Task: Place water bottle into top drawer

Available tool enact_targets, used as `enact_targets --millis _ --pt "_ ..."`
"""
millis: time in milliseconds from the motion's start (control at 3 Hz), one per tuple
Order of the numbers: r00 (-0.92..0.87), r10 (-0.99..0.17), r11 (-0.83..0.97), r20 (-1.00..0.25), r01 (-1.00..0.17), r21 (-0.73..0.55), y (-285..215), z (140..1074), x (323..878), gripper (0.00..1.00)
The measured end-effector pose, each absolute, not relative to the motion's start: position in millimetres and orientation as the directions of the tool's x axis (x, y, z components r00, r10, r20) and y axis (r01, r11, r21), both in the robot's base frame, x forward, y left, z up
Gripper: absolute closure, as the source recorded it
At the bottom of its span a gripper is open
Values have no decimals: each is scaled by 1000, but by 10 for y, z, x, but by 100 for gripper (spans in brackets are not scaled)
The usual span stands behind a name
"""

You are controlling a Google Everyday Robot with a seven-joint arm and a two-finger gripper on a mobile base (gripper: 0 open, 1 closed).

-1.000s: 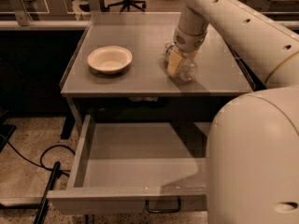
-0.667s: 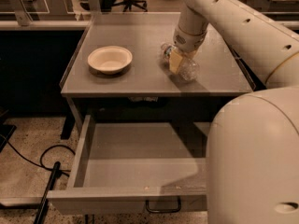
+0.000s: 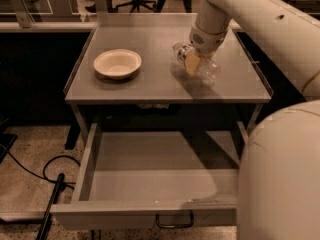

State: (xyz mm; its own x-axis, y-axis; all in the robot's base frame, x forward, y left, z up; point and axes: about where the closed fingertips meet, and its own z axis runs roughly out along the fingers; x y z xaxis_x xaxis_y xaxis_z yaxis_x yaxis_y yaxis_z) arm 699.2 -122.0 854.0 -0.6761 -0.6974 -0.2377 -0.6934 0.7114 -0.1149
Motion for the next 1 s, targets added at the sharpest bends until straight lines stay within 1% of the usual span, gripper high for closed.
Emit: enact_targets --millis 333,667,1000 --pt "-684 -682 726 -259 -677 -122 -1360 8762 6675 100" --pt "-670 -682 721 -292 -684 -111 -1554 8907 6210 100" --pt "-670 -682 721 -292 -684 -111 -1554 8907 6210 100"
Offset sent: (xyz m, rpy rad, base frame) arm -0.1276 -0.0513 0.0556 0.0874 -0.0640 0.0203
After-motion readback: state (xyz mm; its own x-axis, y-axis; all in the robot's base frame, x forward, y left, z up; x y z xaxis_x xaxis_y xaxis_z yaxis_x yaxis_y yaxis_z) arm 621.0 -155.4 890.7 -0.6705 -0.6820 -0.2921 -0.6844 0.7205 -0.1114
